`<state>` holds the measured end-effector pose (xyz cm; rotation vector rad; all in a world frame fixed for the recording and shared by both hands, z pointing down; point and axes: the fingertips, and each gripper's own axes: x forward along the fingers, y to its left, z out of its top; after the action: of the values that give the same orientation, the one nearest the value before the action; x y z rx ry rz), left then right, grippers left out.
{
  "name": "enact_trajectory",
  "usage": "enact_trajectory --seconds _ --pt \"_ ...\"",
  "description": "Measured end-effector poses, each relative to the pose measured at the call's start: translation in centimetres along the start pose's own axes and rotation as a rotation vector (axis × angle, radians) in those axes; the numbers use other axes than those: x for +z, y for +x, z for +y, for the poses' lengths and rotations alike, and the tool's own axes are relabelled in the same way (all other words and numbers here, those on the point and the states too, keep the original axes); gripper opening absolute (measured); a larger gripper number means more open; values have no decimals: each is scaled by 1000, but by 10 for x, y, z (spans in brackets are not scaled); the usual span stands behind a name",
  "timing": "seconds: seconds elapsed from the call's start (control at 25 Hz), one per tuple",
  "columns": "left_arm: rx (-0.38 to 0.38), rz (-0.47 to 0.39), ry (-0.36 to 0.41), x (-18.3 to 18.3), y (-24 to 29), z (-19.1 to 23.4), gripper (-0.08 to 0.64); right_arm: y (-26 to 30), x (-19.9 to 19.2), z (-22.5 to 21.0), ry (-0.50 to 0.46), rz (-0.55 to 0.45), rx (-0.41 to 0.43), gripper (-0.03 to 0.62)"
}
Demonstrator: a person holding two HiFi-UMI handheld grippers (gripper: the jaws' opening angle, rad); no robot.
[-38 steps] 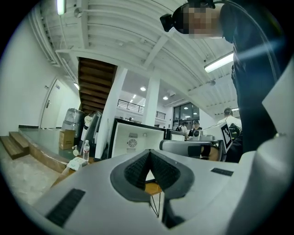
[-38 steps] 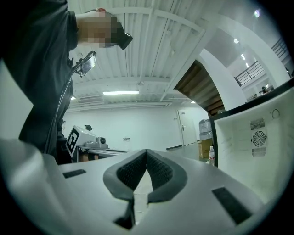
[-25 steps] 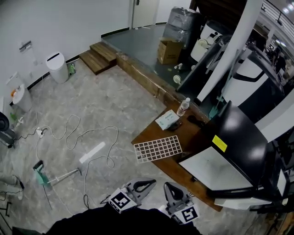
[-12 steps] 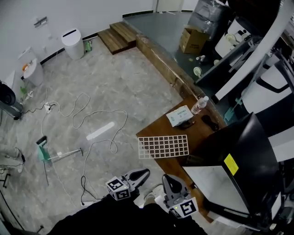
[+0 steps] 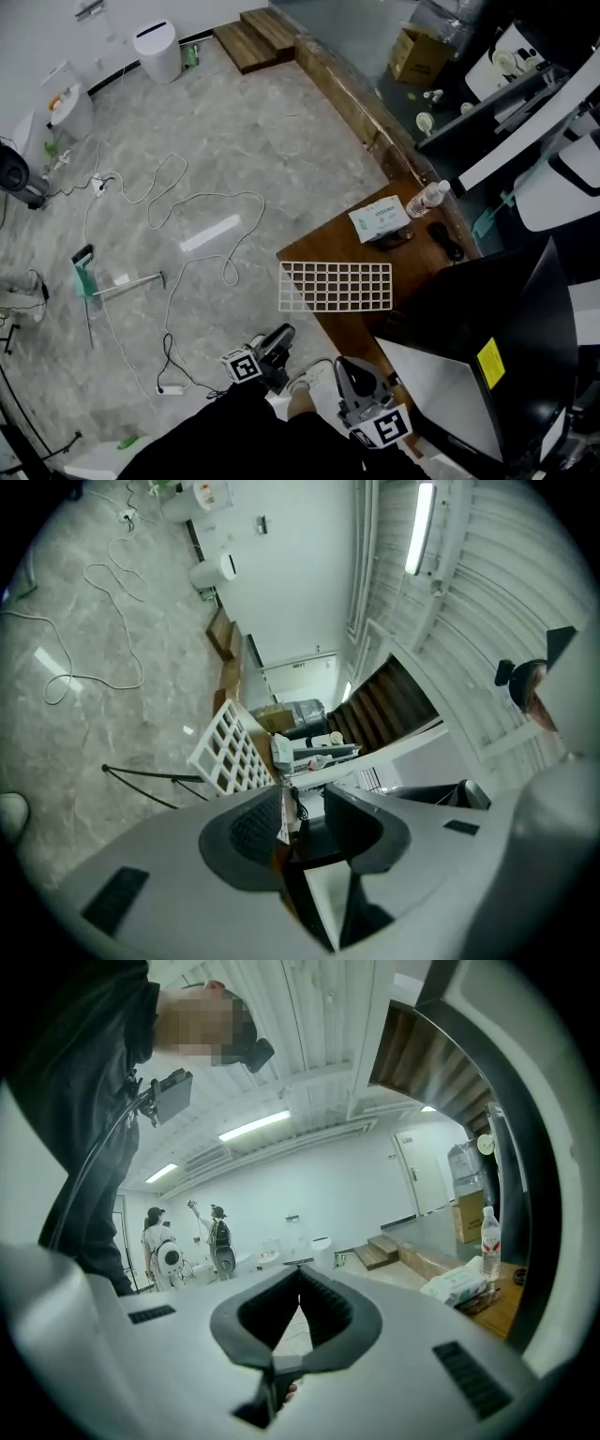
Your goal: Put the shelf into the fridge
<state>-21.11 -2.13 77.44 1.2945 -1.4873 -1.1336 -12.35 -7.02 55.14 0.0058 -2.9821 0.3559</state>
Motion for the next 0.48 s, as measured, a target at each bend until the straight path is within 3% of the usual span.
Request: enact_trajectory --seconds 0.16,0.48 --pt "21 -9 -14 -5 9 33 148 -5 -9 -11 16 12 -13 6" --pt "49 -104 -101 13 28 83 176 -11 -33 -18 43 54 -40 6"
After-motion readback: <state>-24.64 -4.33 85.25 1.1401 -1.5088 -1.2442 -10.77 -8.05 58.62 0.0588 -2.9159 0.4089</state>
